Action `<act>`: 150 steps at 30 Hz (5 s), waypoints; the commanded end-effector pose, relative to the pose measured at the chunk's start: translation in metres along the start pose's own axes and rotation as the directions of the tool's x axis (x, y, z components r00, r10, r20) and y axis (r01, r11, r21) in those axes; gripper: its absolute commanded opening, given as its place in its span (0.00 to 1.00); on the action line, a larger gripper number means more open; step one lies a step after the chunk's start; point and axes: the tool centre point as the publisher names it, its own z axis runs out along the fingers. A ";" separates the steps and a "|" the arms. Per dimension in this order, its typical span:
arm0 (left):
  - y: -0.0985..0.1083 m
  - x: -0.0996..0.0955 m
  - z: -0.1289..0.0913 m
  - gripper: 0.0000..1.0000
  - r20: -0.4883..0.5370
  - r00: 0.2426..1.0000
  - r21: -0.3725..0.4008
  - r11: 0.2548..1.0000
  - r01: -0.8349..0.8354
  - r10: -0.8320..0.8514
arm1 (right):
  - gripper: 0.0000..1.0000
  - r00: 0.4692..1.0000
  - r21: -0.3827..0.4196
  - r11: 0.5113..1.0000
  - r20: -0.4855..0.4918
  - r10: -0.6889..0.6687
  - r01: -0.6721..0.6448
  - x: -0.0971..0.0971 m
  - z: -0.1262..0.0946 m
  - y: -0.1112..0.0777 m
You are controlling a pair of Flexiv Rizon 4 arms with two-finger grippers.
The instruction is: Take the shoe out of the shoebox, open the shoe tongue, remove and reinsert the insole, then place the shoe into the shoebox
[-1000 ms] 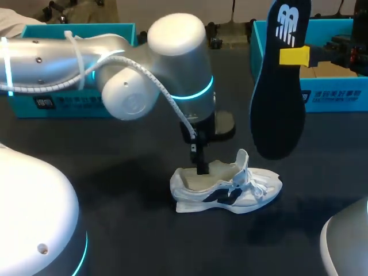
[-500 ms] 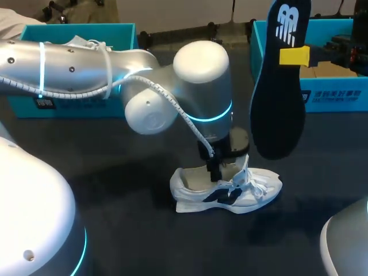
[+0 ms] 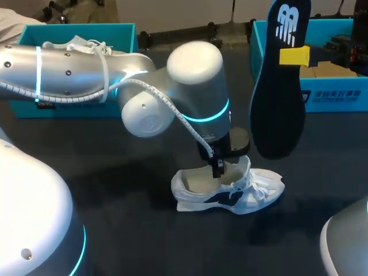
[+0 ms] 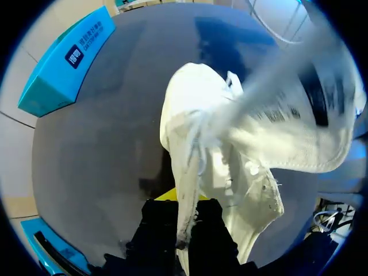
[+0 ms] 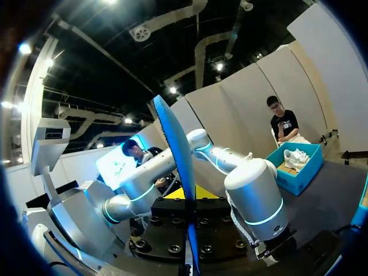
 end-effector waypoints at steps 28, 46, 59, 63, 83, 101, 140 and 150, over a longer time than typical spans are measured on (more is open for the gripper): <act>0.022 0.015 -0.107 0.00 -0.182 0.351 0.166 0.381 -0.910 0.919 | 0.00 1.000 0.004 1.000 -0.002 0.001 -0.001 -0.003 0.002 0.001; 0.022 0.017 -0.095 0.00 -0.150 -0.007 0.060 0.002 -0.998 0.989 | 0.00 1.000 0.004 1.000 -0.002 0.001 -0.001 -0.003 0.002 0.001; 0.024 0.026 -0.067 0.00 -0.143 -0.062 0.097 -0.048 -0.994 0.988 | 0.00 1.000 0.004 1.000 -0.002 0.001 -0.001 -0.003 0.002 0.001; 0.024 0.030 -0.058 0.00 -0.146 -0.055 0.114 -0.039 -0.993 0.988 | 0.00 1.000 0.004 1.000 -0.002 0.001 -0.001 -0.003 0.002 0.001; 0.021 0.028 -0.019 0.00 -0.194 -0.092 0.115 -0.071 -0.991 0.977 | 0.00 1.000 0.004 1.000 -0.002 0.001 -0.001 -0.003 0.002 0.001; 0.008 0.021 0.006 0.02 -0.168 -0.095 0.072 -0.084 -0.994 0.981 | 0.00 1.000 0.004 1.000 -0.002 0.001 -0.001 -0.003 0.002 0.001; -0.021 -0.018 -0.122 1.00 0.492 0.053 -0.038 0.082 -0.996 0.869 | 0.00 1.000 0.004 1.000 -0.002 0.001 -0.001 -0.003 0.002 0.001; -0.031 -0.024 -0.148 1.00 0.584 0.085 0.000 0.105 -0.995 0.807 | 0.00 1.000 0.004 1.000 -0.002 0.001 -0.001 -0.003 0.002 0.001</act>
